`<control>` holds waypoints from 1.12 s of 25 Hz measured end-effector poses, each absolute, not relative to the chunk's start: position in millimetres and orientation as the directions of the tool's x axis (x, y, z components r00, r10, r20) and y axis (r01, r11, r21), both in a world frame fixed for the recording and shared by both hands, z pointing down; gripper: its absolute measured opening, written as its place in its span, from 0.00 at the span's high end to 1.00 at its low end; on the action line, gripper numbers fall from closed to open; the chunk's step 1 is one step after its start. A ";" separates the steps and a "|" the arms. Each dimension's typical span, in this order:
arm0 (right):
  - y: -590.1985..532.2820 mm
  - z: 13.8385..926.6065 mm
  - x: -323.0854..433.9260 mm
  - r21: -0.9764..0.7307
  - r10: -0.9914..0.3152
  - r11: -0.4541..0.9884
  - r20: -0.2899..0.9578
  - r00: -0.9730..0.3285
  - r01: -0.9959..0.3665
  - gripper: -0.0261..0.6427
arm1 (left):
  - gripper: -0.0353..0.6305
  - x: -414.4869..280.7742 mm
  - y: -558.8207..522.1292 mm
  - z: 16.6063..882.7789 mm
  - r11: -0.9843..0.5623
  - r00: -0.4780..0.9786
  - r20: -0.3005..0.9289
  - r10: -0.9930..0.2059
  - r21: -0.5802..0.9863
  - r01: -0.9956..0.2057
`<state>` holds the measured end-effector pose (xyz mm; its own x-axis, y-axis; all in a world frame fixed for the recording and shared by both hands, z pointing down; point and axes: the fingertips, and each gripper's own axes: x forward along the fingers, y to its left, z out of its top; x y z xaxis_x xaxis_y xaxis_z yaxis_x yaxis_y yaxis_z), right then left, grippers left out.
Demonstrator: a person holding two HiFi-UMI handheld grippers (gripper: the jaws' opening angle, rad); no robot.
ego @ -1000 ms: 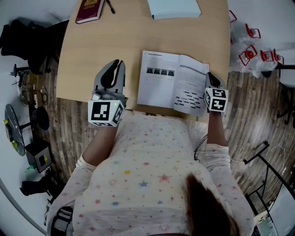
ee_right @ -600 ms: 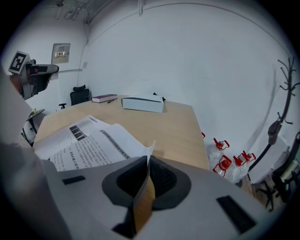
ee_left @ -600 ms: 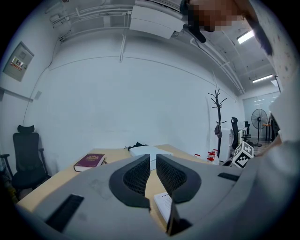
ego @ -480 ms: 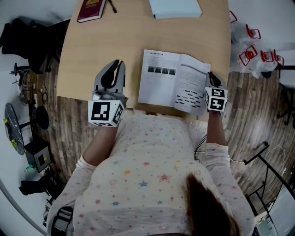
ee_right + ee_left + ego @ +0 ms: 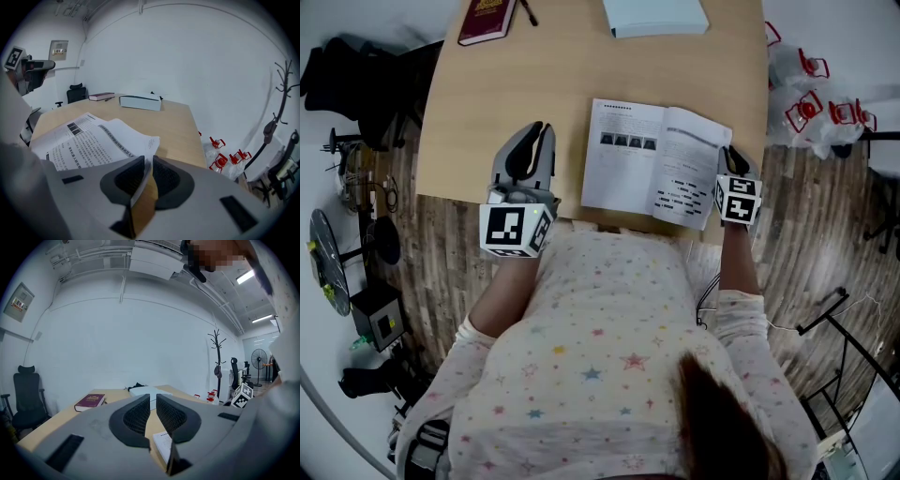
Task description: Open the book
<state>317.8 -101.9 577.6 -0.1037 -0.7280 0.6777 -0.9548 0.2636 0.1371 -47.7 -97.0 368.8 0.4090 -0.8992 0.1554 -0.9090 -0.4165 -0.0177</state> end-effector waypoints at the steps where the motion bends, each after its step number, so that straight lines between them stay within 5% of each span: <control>1: -101.7 577.4 318.1 0.137 -0.729 0.261 0.677 -0.102 -0.956 0.87 | 0.88 -47.8 -96.6 368.5 -0.416 0.409 0.155 -0.899 -0.018 -0.909; 11: -88.3 570.3 311.7 0.117 -0.732 0.260 0.671 -0.117 -0.958 0.84 | 0.88 -46.7 -91.6 369.0 -0.422 0.416 0.150 -0.897 -0.009 -0.907; 28: -94.7 522.0 218.1 -0.096 -0.745 0.370 0.563 -0.356 -0.924 0.82 | 0.88 -47.6 -87.0 365.4 -0.420 0.414 0.140 -0.899 -0.010 -0.908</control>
